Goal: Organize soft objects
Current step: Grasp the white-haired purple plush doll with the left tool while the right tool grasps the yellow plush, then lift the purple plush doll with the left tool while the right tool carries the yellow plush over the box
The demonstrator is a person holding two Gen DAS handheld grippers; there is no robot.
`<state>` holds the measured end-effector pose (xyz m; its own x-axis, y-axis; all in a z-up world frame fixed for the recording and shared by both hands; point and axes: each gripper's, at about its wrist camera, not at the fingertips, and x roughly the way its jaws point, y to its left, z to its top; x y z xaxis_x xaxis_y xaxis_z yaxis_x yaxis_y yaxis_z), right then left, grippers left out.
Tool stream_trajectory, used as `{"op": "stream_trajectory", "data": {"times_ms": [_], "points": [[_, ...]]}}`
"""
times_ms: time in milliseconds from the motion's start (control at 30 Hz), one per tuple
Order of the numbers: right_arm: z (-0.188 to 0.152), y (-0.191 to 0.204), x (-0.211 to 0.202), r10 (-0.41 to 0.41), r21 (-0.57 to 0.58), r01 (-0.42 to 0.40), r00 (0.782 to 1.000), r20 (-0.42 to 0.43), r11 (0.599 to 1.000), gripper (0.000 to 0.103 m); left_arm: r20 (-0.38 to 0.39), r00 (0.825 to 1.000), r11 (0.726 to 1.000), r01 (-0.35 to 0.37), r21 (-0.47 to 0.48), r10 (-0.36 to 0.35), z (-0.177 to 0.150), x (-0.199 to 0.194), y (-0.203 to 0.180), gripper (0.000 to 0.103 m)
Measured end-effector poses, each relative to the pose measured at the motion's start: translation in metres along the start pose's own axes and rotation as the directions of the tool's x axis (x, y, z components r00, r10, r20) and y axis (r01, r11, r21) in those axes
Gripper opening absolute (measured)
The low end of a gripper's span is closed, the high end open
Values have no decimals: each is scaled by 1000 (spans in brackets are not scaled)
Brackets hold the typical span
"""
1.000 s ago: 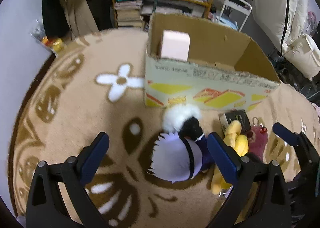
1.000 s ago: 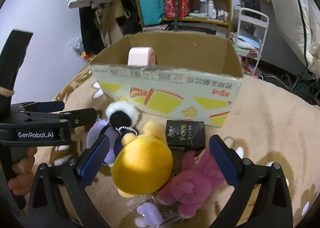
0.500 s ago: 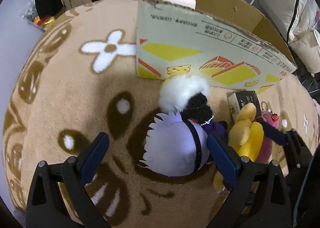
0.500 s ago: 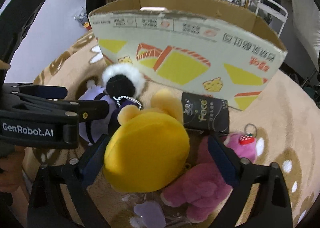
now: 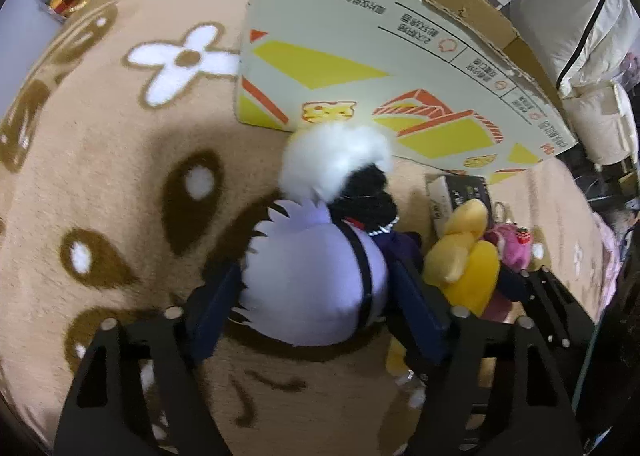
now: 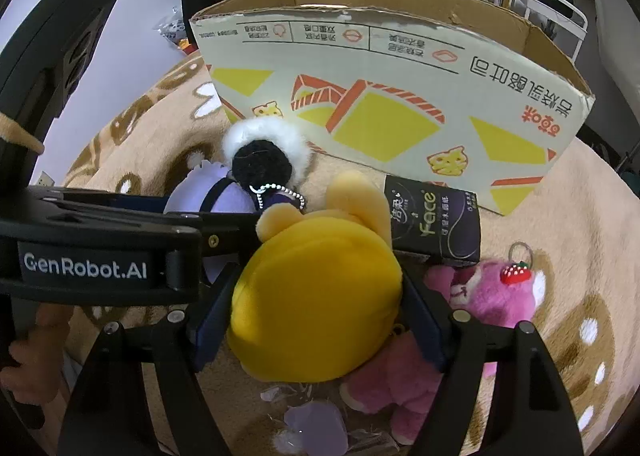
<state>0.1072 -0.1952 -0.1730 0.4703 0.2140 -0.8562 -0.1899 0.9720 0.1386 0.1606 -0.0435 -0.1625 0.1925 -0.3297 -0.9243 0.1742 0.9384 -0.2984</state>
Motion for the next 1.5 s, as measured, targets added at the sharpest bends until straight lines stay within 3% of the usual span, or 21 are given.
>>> {"op": "stream_trajectory", "data": {"times_ms": [67,200,533,767,1067,1333,1500], "points": [[-1,-1,-1,-1,-1,1,1000,0,1000,82,1,1000,1000,26,-13,-26,-1,0,1,66],[-1,1,-1,-6,-14,6,1000,0,1000,81,35,999,999,10,-37,-8,-6,-4,3,60],[-3,-9,-8,-2,42,2,1000,3,999,77,78,994,996,-80,-36,82,-21,-33,12,59],[-6,-7,-13,-31,18,31,999,6,999,77,42,995,995,-92,-25,93,-25,-31,10,60],[-9,-3,-19,-63,-8,63,998,30,998,77,87,986,989,-142,-27,144,-38,-44,9,60],[-10,-14,-30,-74,51,71,995,60,996,76,98,978,983,-183,-23,184,-55,-58,7,60],[-8,-21,-39,-98,93,89,990,102,992,76,151,944,956,-287,-55,293,-65,-67,2,60]]}}
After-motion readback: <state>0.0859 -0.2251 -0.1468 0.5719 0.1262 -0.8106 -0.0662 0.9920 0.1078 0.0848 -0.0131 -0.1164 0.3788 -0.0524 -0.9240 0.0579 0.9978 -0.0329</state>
